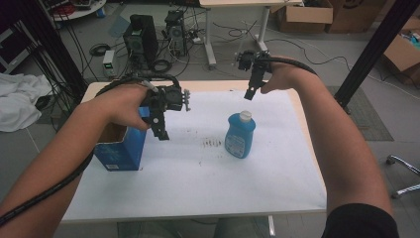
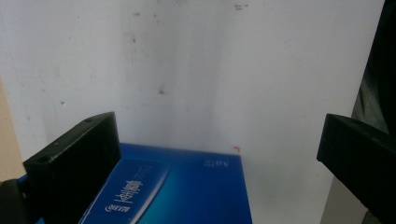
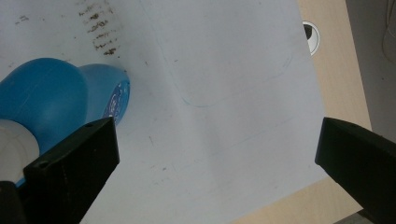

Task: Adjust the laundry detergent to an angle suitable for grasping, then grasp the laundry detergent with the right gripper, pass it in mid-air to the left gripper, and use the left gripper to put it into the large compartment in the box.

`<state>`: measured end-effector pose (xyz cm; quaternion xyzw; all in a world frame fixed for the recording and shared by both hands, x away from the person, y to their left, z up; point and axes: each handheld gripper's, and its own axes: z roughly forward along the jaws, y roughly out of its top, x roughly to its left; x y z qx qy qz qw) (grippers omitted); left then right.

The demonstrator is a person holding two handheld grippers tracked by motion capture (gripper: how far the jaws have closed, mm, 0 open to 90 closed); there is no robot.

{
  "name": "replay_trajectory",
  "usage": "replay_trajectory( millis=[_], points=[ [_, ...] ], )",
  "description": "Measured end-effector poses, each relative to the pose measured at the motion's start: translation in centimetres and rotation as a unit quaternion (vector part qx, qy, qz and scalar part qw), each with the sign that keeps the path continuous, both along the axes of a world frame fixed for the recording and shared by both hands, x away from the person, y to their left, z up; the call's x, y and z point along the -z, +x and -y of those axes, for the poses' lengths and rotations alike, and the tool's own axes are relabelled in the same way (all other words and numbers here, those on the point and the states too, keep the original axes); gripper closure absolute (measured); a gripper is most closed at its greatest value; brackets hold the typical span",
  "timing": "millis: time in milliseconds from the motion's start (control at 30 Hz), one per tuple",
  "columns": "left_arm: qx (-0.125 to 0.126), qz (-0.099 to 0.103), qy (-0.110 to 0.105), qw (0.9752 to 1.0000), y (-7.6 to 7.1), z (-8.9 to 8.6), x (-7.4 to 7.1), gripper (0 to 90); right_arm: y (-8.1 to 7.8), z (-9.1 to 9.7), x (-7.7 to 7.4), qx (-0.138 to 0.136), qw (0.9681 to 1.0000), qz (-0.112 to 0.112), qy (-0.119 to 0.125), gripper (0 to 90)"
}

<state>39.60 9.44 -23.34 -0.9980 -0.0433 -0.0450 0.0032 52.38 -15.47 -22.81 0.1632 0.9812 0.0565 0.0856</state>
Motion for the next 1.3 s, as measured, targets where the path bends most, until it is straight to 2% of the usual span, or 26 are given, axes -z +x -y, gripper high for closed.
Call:
replay_trajectory(
  millis=[400, 667, 833, 967, 1100, 1300],
  points=[
    [-0.004, 0.0, -0.004, 1.0, -0.7, 0.1, -0.5, 0.1, -0.3, -0.1, -0.2, 0.003, 1.0, 0.007, -0.001, 0.0],
    [-0.014, 0.004, -0.008, 0.9999, -0.8, -0.7, -0.4, 0.1, -0.3, -0.5, 0.0, 0.001, 0.9999, 0.009, -0.004, 0.0],
    [-0.022, 0.004, -0.023, 0.9995, -1.0, -1.1, -0.8, 0.1, 0.2, -0.7, -0.4, 0.005, 0.9999, 0.009, -0.004, 0.0],
    [-0.024, 0.005, -0.016, 0.9996, -0.9, -1.1, -0.8, 0.1, 0.4, -0.7, -0.2, 0.005, 0.9999, 0.008, -0.007, 0.0],
    [-0.018, 0.003, -0.018, 0.9997, -1.0, -0.9, -0.6, 0.1, 0.5, -0.7, 0.1, 0.008, 0.9999, 0.008, -0.012, 0.0],
    [-0.007, -0.005, -0.012, 0.9999, -1.0, -0.8, -0.1, 0.1, 0.8, -0.4, -0.1, 0.01, 0.9999, 0.006, -0.004, 0.0]
  ],
)
